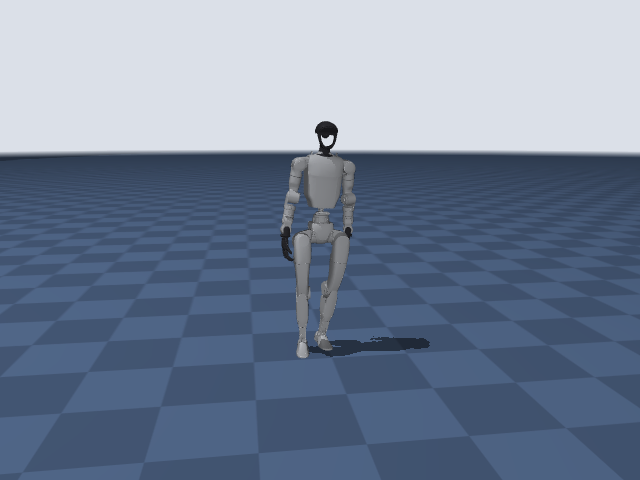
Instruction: Walk run
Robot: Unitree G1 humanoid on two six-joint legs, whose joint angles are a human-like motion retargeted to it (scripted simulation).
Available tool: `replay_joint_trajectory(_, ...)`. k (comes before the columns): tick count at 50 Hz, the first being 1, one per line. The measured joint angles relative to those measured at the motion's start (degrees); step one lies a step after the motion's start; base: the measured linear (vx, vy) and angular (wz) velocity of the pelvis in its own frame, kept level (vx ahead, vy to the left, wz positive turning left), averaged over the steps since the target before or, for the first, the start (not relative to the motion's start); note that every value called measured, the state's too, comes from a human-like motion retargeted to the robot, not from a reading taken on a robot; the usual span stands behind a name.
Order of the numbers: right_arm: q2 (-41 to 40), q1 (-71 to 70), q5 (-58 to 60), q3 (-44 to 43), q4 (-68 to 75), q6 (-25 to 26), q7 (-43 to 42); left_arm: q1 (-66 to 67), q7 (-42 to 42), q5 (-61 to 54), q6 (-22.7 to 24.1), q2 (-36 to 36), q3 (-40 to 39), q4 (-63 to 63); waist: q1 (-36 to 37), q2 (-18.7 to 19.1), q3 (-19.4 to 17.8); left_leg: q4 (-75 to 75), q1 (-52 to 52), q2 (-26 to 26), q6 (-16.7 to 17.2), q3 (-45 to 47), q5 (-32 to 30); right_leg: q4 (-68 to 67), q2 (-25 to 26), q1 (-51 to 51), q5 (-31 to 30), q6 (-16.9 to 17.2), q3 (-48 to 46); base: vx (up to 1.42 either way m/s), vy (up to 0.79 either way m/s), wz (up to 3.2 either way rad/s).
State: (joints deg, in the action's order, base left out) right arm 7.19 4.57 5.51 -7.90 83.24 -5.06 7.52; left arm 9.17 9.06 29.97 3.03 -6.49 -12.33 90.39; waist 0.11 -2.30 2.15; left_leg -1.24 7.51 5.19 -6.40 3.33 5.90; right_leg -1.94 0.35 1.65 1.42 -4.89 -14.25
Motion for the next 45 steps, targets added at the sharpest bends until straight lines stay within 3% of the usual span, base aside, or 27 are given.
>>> replay_joint_trajectory(11, 0.9, 0.0, 0.2, 0.3, 0.3, 0.2, 0.5, 1.0, -0.5, -1.1, -0.4, 0.7, -0.8, -3.7, 0.5, 0.1, -0.4, -0.3, -1.4, -1.8, 2.1, 2.0, 0.9, -0.5, -0.4, -0.4, 1.0, 0.0, -2.5, 0.00, -0.03, 0.20)
replay_joint_trajectory(15, 1.6, 0.1, 4.5, 1.3, 0.2, 0.7, -0.6, -0.9, -1.2, -0.3, -3.6, -0.3, 1.4, -7.5, 0.7, -0.2, -1.1, -1.1, -2.0, -2.3, 3.0, 3.3, 1.4, -0.7, -0.7, -0.9, 0.6, -0.1, -2.7, -0.04, -0.03, -0.03)
replay_joint_trajectory(20, 2.4, 0.5, 8.9, 3.8, -1.5, -2.5, 0.7, -2.2, 1.7, 2.0, -1.6, -1.5, 2.8, -12.9, 0.9, -0.6, -1.8, -2.1, -1.9, -2.9, 3.9, 5.6, 2.1, -1.4, -0.3, -2.2, 0.4, -0.9, -0.6, -0.06, -0.09, -0.37)
replay_joint_trajectory(24, 1.3, -0.1, 8.4, 4.0, -1.6, -2.7, -0.3, -2.9, 4.4, 2.9, 0.2, -2.7, 1.9, -14.1, -1.9, -1.8, -1.7, -6.8, -4.1, -3.0, 5.0, 5.4, 3.9, -2.0, -1.1, -3.8, 1.3, -0.8, 1.1, -0.09, -0.15, -0.23)
replay_joint_trajectory(27, 0.5, -0.7, 6.3, 3.4, -1.5, -2.0, -1.6, -5.1, 6.5, 4.2, -2.2, -4.4, 2.4, -13.6, -3.2, -3.2, -1.8, -14.9, -9.2, -1.7, 6.1, 4.3, 3.6, -2.5, -2.9, -5.7, 1.7, -0.3, 2.7, -0.16, -0.08, -0.32)
replay_joint_trajectory(30, 0.5, -0.7, 3.0, 1.9, -1.4, -2.6, -0.1, -8.0, 9.6, 7.7, -5.2, -6.6, 4.2, -13.8, -0.8, -5.0, -2.6, -21.5, -14.5, 2.7, 5.0, -1.5, 3.0, -3.0, -4.8, -8.4, 1.4, 0.7, 7.3, -0.24, -0.03, -1.08)
replay_joint_trajectory(33, 1.1, -0.4, 0.4, 1.1, -1.3, -2.3, 2.0, -9.7, 10.0, 9.7, -4.5, -8.0, 6.5, -13.6, 2.4, -4.8, -3.3, -19.1, -14.7, 7.3, 7.1, -17.5, 6.3, -3.8, -3.6, -10.7, 0.9, 1.0, 12.9, -0.20, 0.03, -1.66)
replay_joint_trajectory(35, 1.3, -0.3, 0.3, 0.5, -1.8, -1.8, 1.7, -10.2, 9.1, 10.2, -3.6, -8.6, 7.5, -13.1, 4.8, -4.0, -4.0, -16.4, -14.7, 8.6, 5.6, -23.7, 4.0, -4.3, -1.6, -11.7, 0.2, 1.3, 17.4, -0.10, 0.01, -2.09)
replay_joint_trajectory(38, 1.3, -1.2, 3.5, 0.2, -2.8, -1.1, -0.3, -9.7, 6.9, 8.9, -2.9, -9.2, 7.1, -11.9, 3.5, -3.8, -3.7, -15.0, -14.9, 5.3, -1.5, -11.6, 6.2, -5.1, 0.6, -13.8, -0.9, 2.5, 22.7, -0.04, -0.01, -1.74)
replay_joint_trajectory(41, 1.0, -2.6, 8.6, 2.9, -3.6, -1.3, -3.4, -8.0, 6.1, 7.2, -3.0, -9.0, 4.3, -11.0, -0.5, -2.3, -2.8, -12.7, -14.7, 0.9, -0.4, -6.7, 6.5, -7.2, 2.6, -16.4, 0.3, 3.6, 22.4, -0.15, -0.02, -1.89)
replay_joint_trajectory(42, 0.8, -3.2, 10.3, 4.0, -4.0, -1.6, -4.5, -7.7, 6.2, 6.6, -3.0, -9.0, 3.2, -10.9, -0.8, -2.1, -2.8, -12.3, -14.9, -0.5, 0.0, -4.2, 6.7, -8.8, 2.7, -17.7, 1.3, 3.1, 20.4, -0.27, -0.03, -2.79)
replay_joint_trajectory(45, 0.7, -3.8, 12.3, 6.3, -4.9, -3.1, -5.6, -7.0, 7.8, 5.9, -2.8, -9.1, 2.8, -11.0, 0.0, -1.4, -3.1, -10.4, -13.9, -2.6, -0.8, 1.3, 7.3, -14.5, -1.0, -20.1, 7.4, 0.5, 0.0, -0.19, -0.04, -2.46)
